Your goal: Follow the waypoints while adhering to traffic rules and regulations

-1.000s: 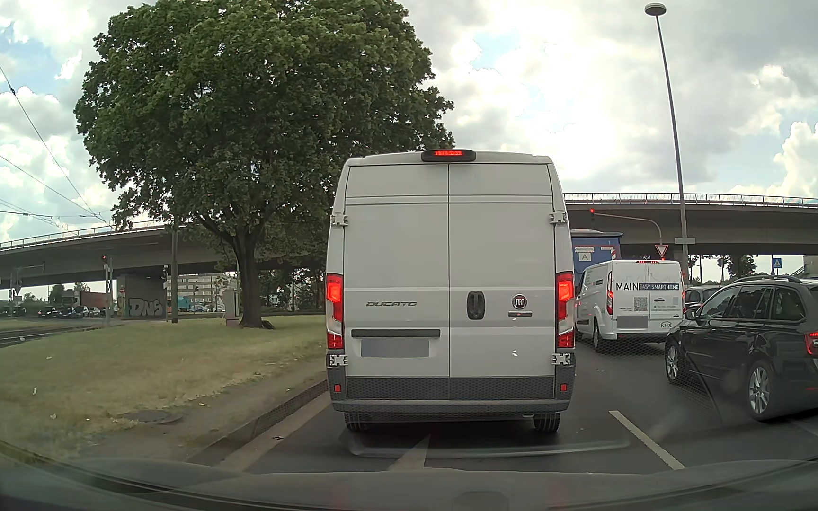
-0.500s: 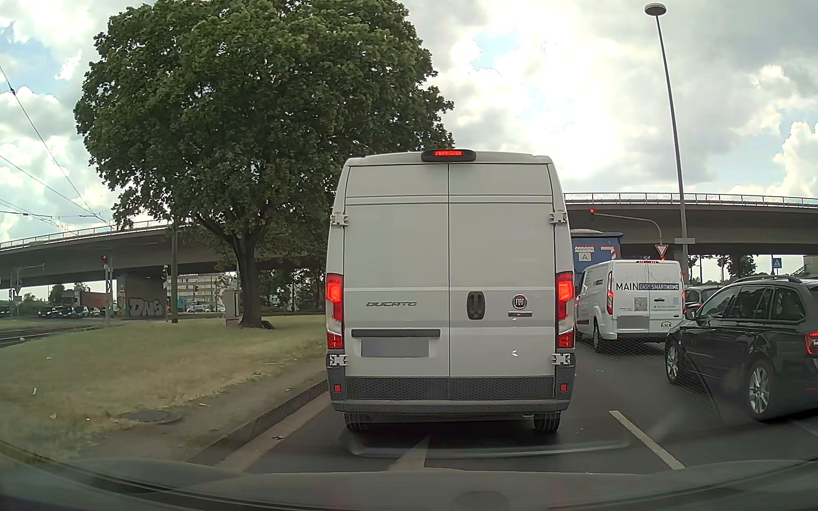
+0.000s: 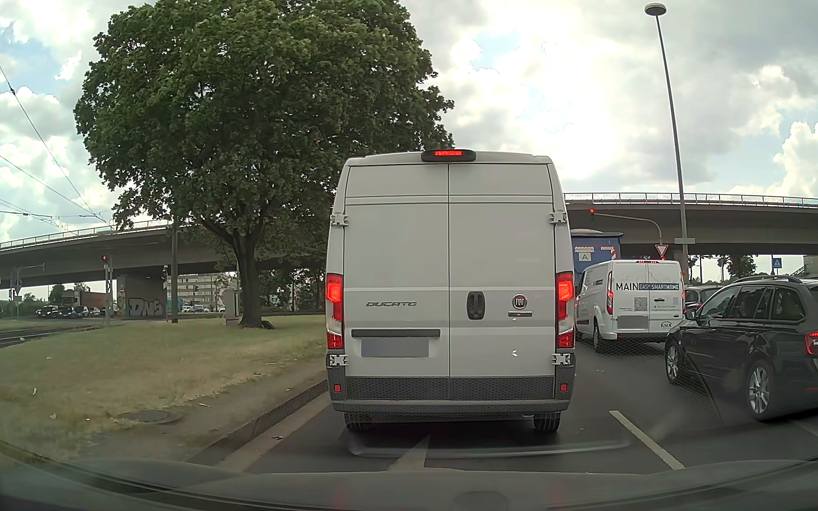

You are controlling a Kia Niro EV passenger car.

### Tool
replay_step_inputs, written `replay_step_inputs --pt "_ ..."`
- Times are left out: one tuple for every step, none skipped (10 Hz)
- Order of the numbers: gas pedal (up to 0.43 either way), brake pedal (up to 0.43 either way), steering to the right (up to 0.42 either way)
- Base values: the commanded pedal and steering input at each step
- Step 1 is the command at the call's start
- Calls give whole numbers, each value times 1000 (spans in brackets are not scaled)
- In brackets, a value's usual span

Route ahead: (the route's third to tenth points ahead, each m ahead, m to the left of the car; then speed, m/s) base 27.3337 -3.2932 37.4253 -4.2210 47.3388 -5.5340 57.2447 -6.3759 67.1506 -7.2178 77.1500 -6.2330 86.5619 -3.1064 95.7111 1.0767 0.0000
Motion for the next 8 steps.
replay_step_inputs --pt "0 482 2" --pt "0 488 2" --pt "0 482 3" --pt "0 488 2" --pt "0 488 3" --pt "0 488 3" --pt "0 488 2" --pt "0 482 3"
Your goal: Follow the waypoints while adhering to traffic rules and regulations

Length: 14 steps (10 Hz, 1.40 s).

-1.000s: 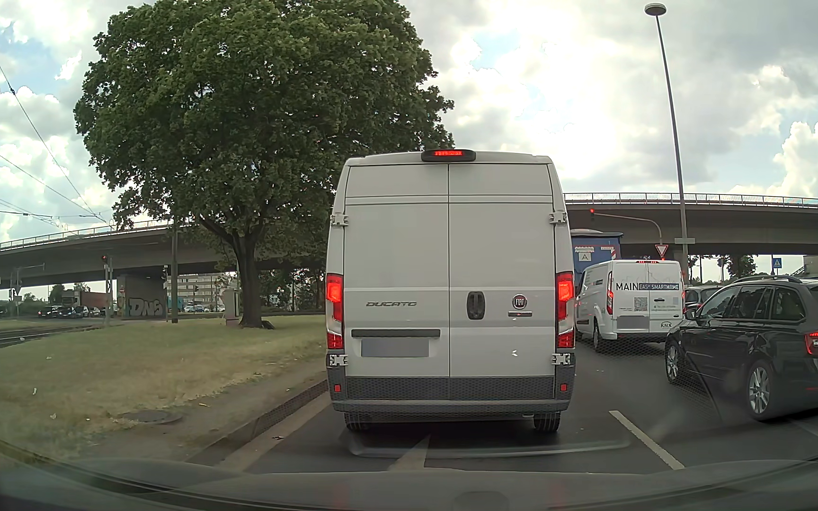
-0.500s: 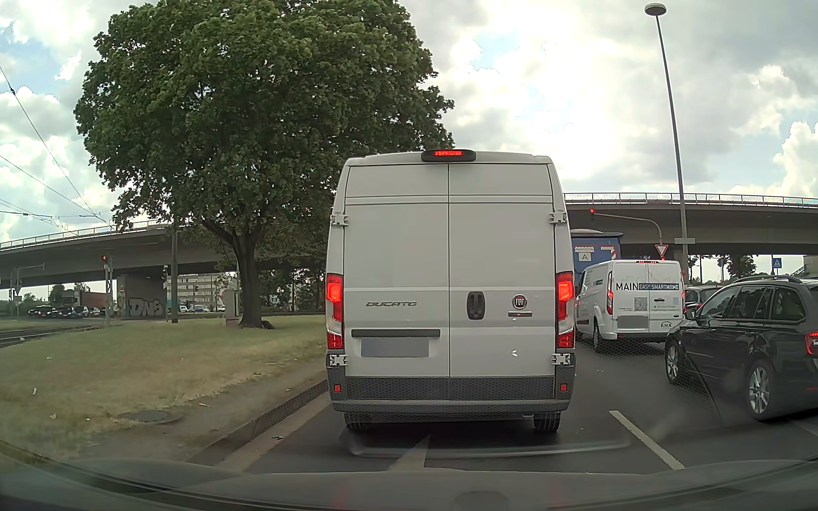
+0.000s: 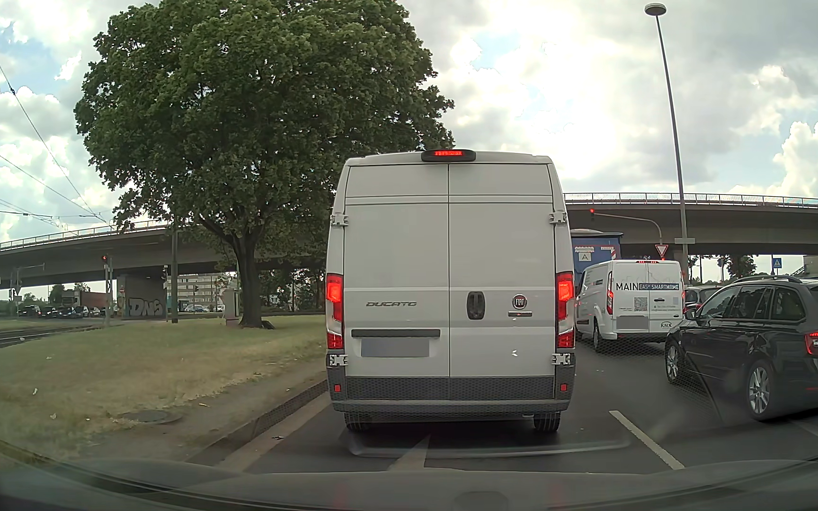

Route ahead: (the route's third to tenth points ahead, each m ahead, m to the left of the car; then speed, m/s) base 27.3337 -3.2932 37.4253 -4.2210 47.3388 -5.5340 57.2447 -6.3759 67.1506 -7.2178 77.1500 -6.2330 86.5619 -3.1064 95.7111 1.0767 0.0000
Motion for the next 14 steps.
replay_step_inputs --pt "0 488 2" --pt "0 482 3" --pt "0 482 3" --pt "0 482 2" --pt "0 482 2" --pt "0 488 3" --pt "0 482 2" --pt "0 482 2" --pt "0 488 3" --pt "0 482 3" --pt "0 488 2" --pt "0 482 2" --pt "0 488 2" --pt "0 482 3"
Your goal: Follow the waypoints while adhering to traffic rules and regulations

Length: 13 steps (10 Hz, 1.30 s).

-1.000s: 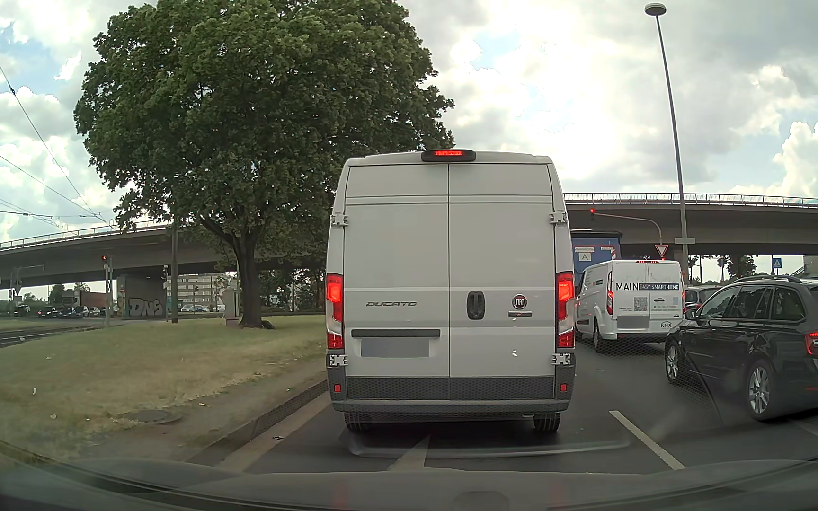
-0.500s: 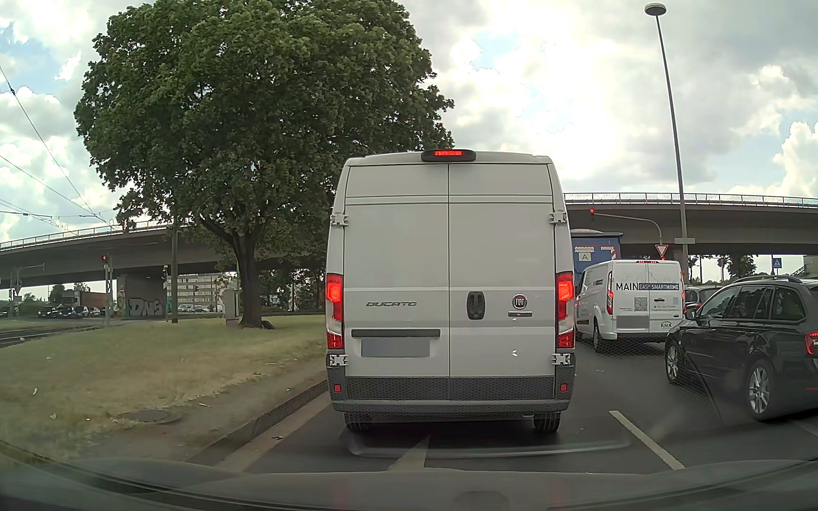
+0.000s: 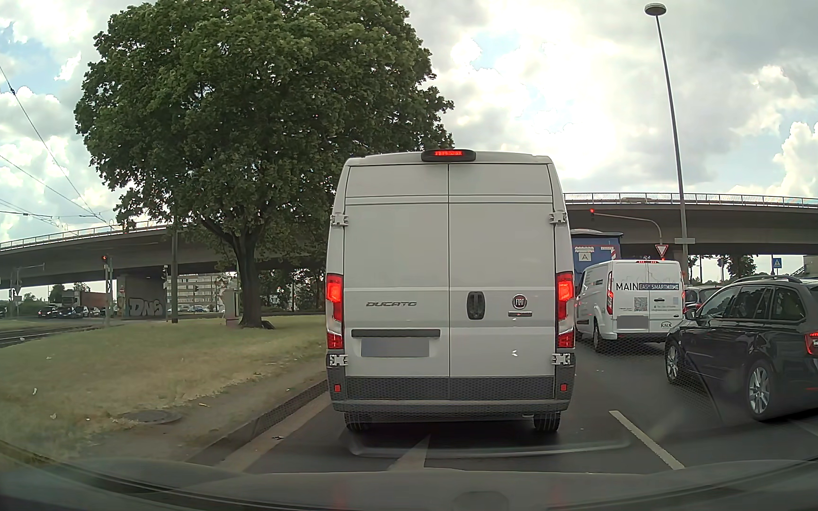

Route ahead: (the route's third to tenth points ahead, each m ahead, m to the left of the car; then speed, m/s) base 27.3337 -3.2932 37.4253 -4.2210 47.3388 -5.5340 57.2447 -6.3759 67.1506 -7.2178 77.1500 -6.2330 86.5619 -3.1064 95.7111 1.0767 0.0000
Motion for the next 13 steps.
replay_step_inputs --pt "0 488 2" --pt "0 488 2" --pt "0 482 2" --pt "0 482 2" --pt "0 482 2" --pt "0 488 2" --pt "0 488 3" --pt "0 482 2" --pt "0 488 2" --pt "0 488 2" --pt "0 482 2" --pt "0 482 2" --pt "0 488 3"
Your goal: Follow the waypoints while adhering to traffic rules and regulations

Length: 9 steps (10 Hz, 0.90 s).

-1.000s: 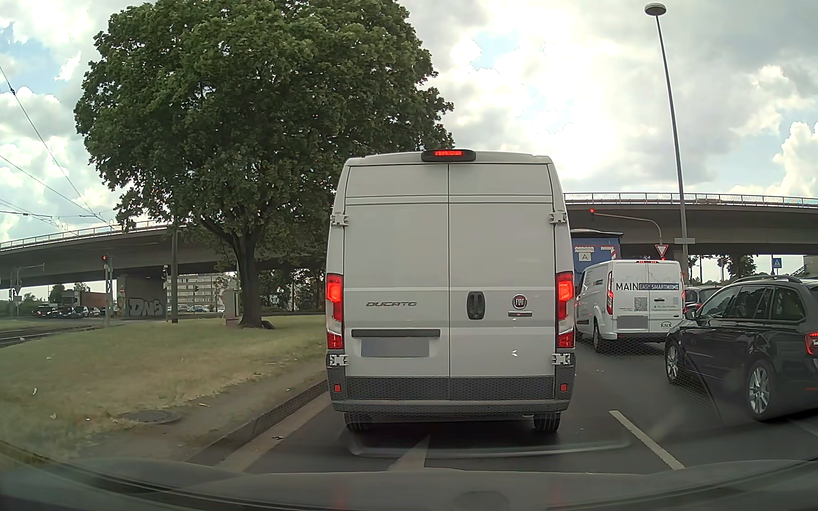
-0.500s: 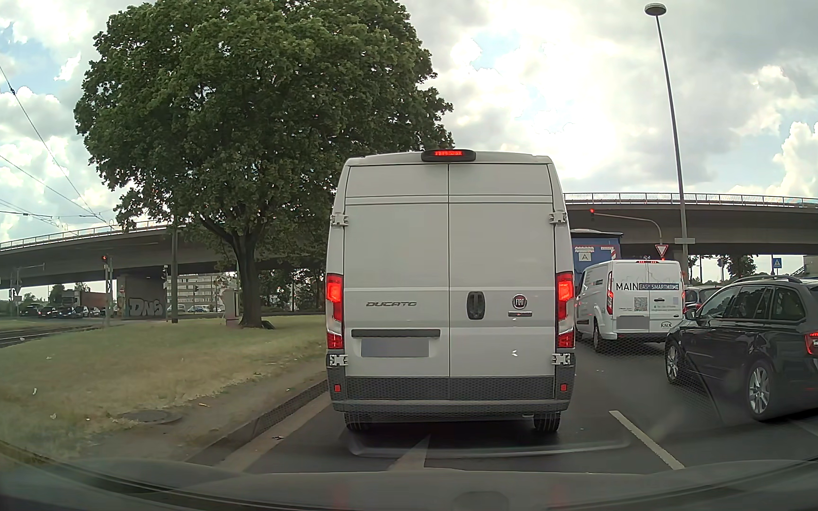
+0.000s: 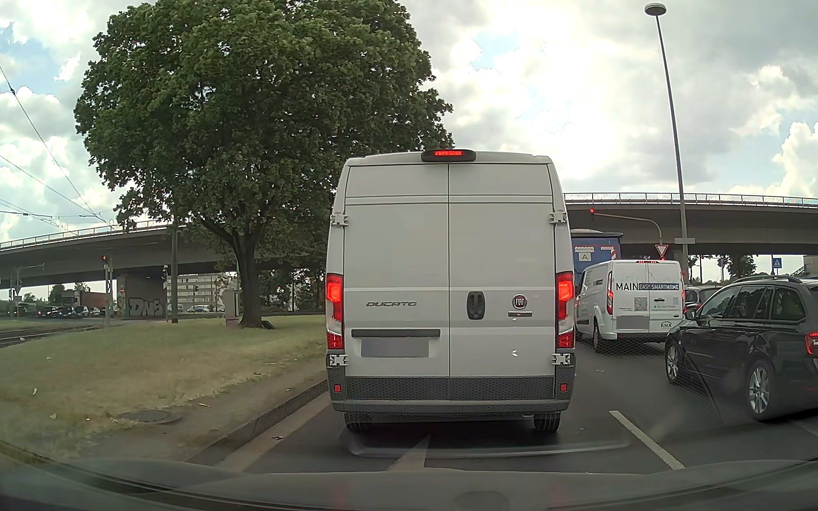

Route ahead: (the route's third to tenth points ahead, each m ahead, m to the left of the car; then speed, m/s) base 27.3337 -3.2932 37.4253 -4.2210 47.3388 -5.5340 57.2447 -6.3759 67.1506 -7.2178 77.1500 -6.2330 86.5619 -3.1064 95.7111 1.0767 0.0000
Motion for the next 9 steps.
replay_step_inputs --pt "0 488 2" --pt "0 488 3" --pt "0 488 3" --pt "0 488 2" --pt "0 482 3" --pt "0 488 2" --pt "0 482 2" --pt "0 488 2" --pt "0 488 2"
